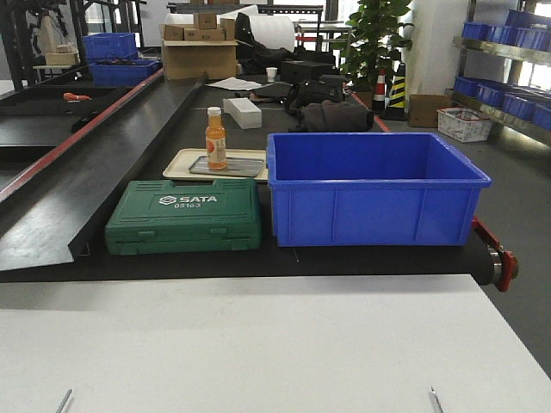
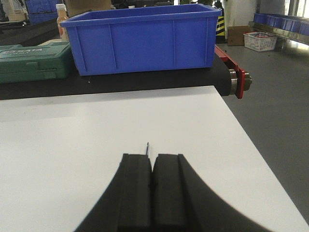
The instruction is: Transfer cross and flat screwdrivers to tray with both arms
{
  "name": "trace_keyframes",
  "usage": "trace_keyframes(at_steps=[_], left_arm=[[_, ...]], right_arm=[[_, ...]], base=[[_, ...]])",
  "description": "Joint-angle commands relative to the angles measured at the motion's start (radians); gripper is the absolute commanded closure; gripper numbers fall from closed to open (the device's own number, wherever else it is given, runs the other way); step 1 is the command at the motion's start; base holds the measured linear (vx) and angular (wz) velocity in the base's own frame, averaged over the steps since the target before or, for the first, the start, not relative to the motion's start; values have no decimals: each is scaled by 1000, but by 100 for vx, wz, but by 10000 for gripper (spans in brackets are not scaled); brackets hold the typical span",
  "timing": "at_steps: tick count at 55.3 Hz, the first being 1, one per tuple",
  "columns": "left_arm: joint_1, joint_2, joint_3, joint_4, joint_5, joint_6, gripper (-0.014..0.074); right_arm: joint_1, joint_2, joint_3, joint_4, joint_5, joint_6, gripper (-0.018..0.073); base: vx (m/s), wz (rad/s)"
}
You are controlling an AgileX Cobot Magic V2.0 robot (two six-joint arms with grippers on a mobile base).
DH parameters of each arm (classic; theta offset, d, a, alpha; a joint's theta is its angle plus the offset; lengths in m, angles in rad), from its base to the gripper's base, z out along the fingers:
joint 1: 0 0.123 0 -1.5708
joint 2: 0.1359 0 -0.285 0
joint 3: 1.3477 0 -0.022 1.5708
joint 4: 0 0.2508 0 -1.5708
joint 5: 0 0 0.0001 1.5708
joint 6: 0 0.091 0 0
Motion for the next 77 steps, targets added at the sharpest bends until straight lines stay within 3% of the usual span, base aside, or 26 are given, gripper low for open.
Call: trace_keyframes(at_steps=[1, 34, 49, 54, 60, 66, 77], left_arm=[[0, -4, -23, -2, -80, -10, 602], [0, -4, -23, -2, -104, -8, 602], [0, -4, -23, -3, -272, -9, 602], [0, -4, -24, -3, -372, -9, 602], [0, -4, -29, -3, -508, -10, 598], [0, 0, -92, -3, -497, -9, 589], [0, 102, -263, -2, -439, 1, 525]], right_arm=[[-1, 7, 8, -6, -83, -7, 567], [-1, 7, 8, -6, -83, -7, 567], [-1, 7, 8, -6, -85, -7, 567], [-1, 7, 8, -6, -135, -7, 567], [-1, 7, 8, -6, -309, -7, 567], [-1, 7, -13, 15, -498, -1, 565], [-1, 49, -177, 84, -396, -7, 540]], base=[[0, 0], [0, 0], [0, 0], [0, 0], [0, 0], [0, 0], [0, 0]])
